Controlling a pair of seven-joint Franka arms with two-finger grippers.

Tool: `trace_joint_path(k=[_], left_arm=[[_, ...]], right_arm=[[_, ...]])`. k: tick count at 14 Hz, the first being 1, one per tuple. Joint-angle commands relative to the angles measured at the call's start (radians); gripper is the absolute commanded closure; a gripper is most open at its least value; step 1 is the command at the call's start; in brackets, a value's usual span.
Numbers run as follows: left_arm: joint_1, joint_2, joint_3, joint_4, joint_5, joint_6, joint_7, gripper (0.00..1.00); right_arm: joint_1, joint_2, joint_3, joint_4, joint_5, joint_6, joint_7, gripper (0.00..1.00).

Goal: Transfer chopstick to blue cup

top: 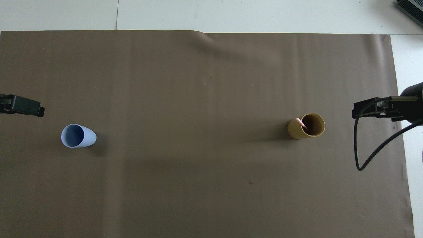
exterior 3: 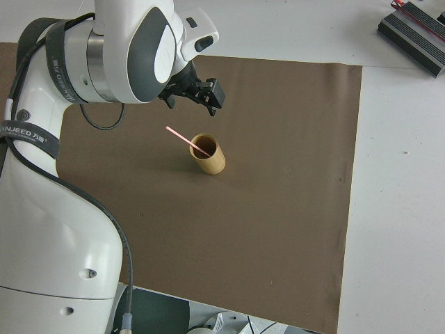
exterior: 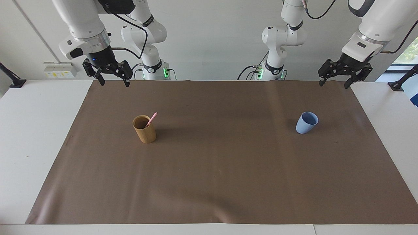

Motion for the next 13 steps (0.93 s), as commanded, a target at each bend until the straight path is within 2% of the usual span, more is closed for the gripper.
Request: trace_joint_path(k=[1,5,9,11,13], left_arm=[[0.0,-0.014,0.015,-0.042,-0.01,0.06,0.01,0.0],[0.021,-0.016,0.019,-0.13,-0.01,0.152,0.016,0.0],[0.051,-0.032,0.019,-0.277,-0.01,0.309,0.044,0.0],[0.051,-0.036,0.019,-0.335,-0.01,0.369,0.044,0.0],[0.052,-0.036,0.019,-0.401,-0.01,0.436,0.045,0.0]], right_arm=[[-0.014,-0.03,-0.001,-0.009,0.025,-0.02,-0.026,0.0],[-0.005,-0.031,0.008,-0.011,0.022,-0.002,-0.052,0.0],[-0.008,-0.001,0.01,-0.037,0.025,0.063,-0.385,0.0],[-0.001,0.005,0.01,-0.101,0.029,0.113,-0.504,0.0],[-0.008,0.008,0.01,-0.167,0.1,0.19,-0.64,0.0]])
